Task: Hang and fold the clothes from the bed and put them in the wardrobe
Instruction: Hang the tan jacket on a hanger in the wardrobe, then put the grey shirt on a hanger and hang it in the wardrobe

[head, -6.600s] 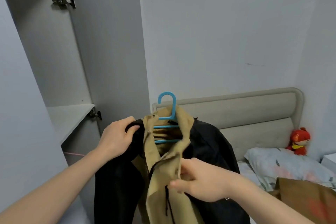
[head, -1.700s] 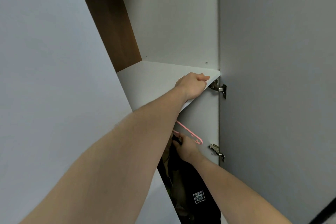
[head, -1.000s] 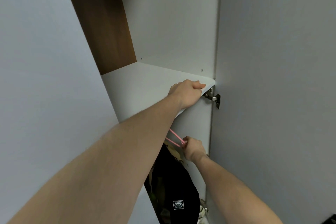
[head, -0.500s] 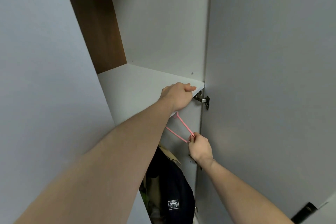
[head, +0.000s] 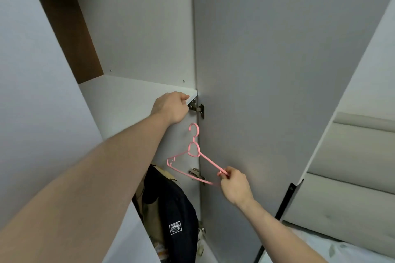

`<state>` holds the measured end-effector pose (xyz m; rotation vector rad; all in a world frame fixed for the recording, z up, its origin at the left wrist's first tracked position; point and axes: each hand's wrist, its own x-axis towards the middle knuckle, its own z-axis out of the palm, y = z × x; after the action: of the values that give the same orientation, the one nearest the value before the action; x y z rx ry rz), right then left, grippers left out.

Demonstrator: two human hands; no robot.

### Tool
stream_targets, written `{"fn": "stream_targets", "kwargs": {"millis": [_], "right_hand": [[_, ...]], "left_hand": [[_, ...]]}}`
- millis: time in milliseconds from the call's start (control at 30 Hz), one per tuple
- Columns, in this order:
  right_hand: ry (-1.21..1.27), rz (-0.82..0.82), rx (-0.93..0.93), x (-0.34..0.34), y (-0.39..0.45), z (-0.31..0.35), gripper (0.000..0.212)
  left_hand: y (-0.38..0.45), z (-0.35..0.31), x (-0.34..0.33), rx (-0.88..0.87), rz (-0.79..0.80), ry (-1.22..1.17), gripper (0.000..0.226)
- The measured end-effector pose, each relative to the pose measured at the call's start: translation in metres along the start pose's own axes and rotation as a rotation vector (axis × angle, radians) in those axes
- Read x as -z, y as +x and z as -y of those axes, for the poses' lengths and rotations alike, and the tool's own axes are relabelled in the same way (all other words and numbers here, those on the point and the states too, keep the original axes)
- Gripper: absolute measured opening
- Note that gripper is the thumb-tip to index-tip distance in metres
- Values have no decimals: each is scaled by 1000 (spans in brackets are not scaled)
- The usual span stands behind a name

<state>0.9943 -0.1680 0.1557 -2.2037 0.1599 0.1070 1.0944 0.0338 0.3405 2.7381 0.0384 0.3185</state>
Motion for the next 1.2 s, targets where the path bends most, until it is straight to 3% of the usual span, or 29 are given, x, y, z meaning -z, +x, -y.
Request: {"fn": "stream_targets", "kwargs": {"millis": [100,233,333,467,667,800,1200], "right_hand": [[23,-57,11,21,-33,-13,19],[72,-177,-7,49,-81,-29,36],[105,-250,-21,68,-116,-41,35],[116,-302,-36,95,-169,-56,33],[154,-410,-165,127,-259,-88,26],[217,-491,-257,131,-319,-108,25],[399,-667,-421,129,-509,-151,27]], "left_hand": [[-6,-6,-2,-27,-38,72,47],[-16,-20,-4,20,-36,60,43],[-35,-48,-9,36,-55,-129,46],[-96,-69,-29,-98,-93,-490,45],[-193,-40,-79,-198,191,-568,38],[-236,-24,-108,-331,442,-433,36],[-366,-81,-116,-569,730,-382,20]]}}
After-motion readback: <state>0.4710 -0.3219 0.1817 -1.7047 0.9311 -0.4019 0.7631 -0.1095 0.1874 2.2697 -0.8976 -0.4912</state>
